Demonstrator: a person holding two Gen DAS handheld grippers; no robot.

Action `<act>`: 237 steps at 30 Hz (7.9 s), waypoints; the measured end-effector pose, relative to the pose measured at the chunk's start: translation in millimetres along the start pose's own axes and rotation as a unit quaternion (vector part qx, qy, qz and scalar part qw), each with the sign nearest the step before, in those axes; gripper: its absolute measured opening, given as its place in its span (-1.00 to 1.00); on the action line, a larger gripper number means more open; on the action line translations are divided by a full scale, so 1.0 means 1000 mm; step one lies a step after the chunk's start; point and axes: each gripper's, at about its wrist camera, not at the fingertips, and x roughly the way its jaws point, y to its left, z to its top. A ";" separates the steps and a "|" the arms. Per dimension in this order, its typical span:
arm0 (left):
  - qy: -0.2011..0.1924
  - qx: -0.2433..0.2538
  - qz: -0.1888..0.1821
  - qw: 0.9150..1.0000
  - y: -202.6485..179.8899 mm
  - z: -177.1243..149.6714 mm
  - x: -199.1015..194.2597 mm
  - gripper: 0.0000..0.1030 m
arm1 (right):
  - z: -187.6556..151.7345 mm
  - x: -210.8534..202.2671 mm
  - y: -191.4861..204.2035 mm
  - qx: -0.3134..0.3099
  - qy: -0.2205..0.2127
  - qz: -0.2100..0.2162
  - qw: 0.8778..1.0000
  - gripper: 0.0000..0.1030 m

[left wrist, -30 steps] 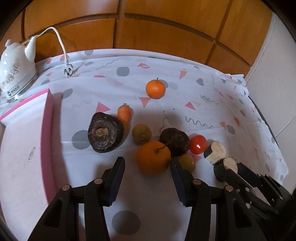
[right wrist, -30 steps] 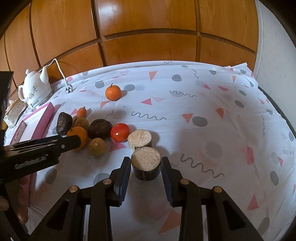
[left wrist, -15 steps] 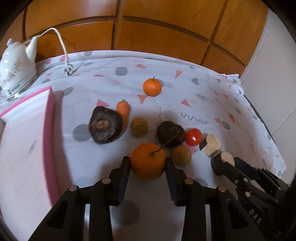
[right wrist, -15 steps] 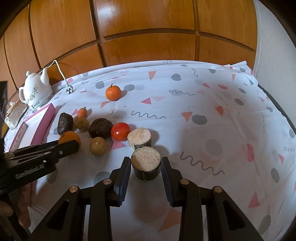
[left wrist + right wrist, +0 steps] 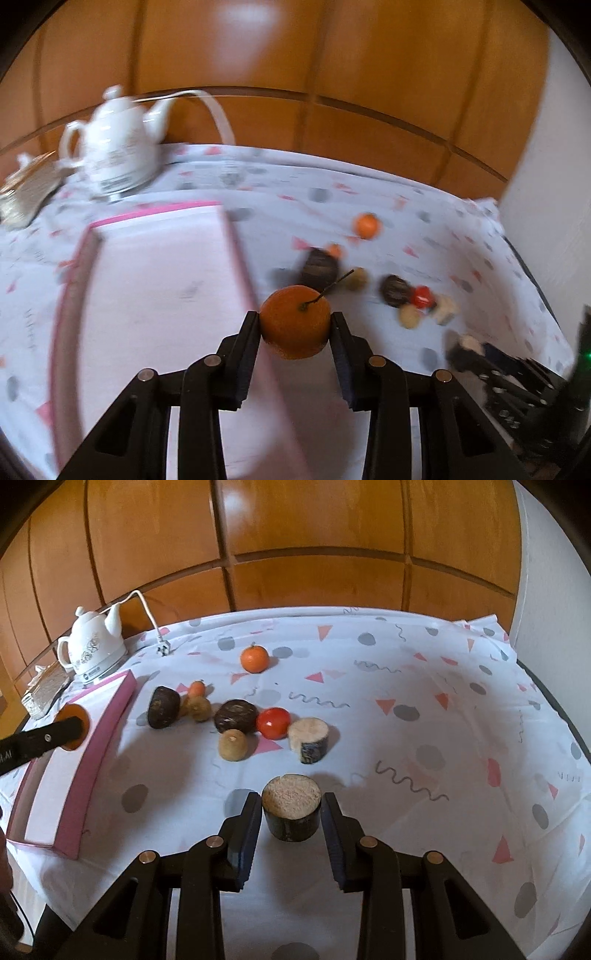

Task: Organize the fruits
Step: 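Carry the orange into the pink tray and release while the right tool drops the log slice there, then grasp the dark brown round fruit with the left tool while the right tool grasps the red tomato, then place the dark fruit in the tray with the left tool while the right tool places the tomato there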

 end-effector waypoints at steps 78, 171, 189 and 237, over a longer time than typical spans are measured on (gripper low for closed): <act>-0.021 -0.013 0.064 0.998 0.040 -0.008 -0.033 0.33 | 0.047 -0.001 0.072 -0.013 -0.012 0.081 0.997 -0.29; 0.029 -0.082 0.081 0.993 0.100 0.037 0.041 -0.04 | 0.077 0.083 0.017 -0.077 0.084 0.046 0.992 -0.30; 0.016 -0.090 0.077 0.993 0.082 0.008 -0.001 0.29 | 0.076 0.084 0.026 -0.131 0.092 0.050 0.986 -0.44; -0.020 -0.122 0.122 0.985 0.124 -0.026 -0.049 0.38 | 0.049 0.034 0.222 -0.176 0.083 0.249 0.949 -0.43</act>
